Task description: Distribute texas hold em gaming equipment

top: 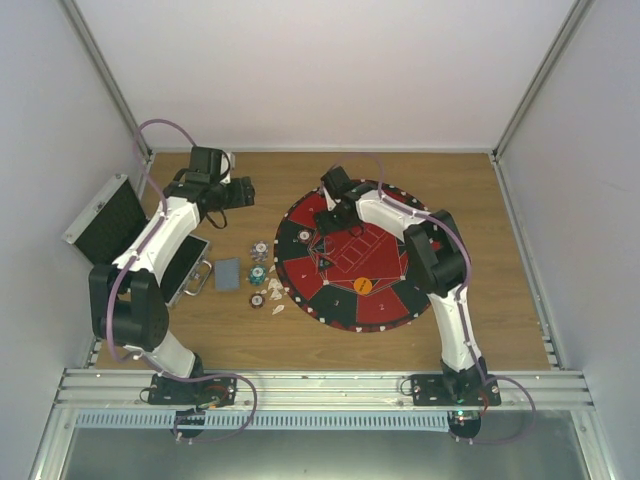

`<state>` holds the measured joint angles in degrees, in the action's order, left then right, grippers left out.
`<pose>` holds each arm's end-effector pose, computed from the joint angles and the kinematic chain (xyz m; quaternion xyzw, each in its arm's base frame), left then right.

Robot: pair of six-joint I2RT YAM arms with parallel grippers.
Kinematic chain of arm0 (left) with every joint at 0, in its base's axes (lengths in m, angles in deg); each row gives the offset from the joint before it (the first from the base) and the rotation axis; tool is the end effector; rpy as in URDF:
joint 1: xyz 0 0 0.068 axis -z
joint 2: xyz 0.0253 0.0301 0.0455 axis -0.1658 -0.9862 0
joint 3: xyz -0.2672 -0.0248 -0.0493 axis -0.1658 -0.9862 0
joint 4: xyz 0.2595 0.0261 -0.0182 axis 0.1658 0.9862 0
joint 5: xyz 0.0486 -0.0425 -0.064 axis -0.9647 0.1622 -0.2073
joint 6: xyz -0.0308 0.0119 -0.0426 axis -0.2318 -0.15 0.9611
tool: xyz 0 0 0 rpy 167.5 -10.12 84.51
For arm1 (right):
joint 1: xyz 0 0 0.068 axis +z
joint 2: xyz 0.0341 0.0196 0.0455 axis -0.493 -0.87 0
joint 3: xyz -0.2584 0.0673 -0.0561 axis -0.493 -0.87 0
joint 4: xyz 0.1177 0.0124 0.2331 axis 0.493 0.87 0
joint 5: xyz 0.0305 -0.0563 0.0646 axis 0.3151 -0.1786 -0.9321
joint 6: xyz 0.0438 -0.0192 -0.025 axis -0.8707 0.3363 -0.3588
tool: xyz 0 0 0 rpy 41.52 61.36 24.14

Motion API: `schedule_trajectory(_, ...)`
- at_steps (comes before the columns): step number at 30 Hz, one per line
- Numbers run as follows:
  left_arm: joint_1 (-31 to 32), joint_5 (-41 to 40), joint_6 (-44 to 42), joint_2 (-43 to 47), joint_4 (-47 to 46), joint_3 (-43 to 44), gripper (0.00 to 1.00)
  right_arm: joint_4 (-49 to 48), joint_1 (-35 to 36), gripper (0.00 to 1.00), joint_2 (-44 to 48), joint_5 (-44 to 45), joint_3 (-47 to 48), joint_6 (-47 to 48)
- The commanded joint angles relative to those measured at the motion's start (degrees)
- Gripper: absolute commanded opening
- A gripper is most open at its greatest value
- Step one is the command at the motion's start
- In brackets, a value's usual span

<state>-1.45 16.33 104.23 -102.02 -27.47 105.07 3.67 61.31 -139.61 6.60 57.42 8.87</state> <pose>0.3479 -0.0529 0.2920 -0.0469 0.9299 -0.1201 0.3444 0.4002 0.2487 0.1606 -0.1524 0.9635 0.0955 0.1981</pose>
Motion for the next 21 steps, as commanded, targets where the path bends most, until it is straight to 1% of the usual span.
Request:
schedule_trajectory(1, -0.9, 0.5, 0.5, 1.9, -3.0, -0.8, 0.81, 1.3, 0.5, 0.80, -2.4, 1.2, 2.5, 1.1)
schedule_trajectory(17, -1.6, 1.4, 0.8, 1.9, -3.5, -1.8, 0.81, 2.5, 1.9, 0.64, -6.3, 5.1, 4.3, 3.8)
schedule_trajectory(21, -1.8, 1.4, 0.9, 2.0, -3.6, -1.8, 0.81, 3.3, 1.9, 0.57, -6.5, 4.5, 4.3, 3.5)
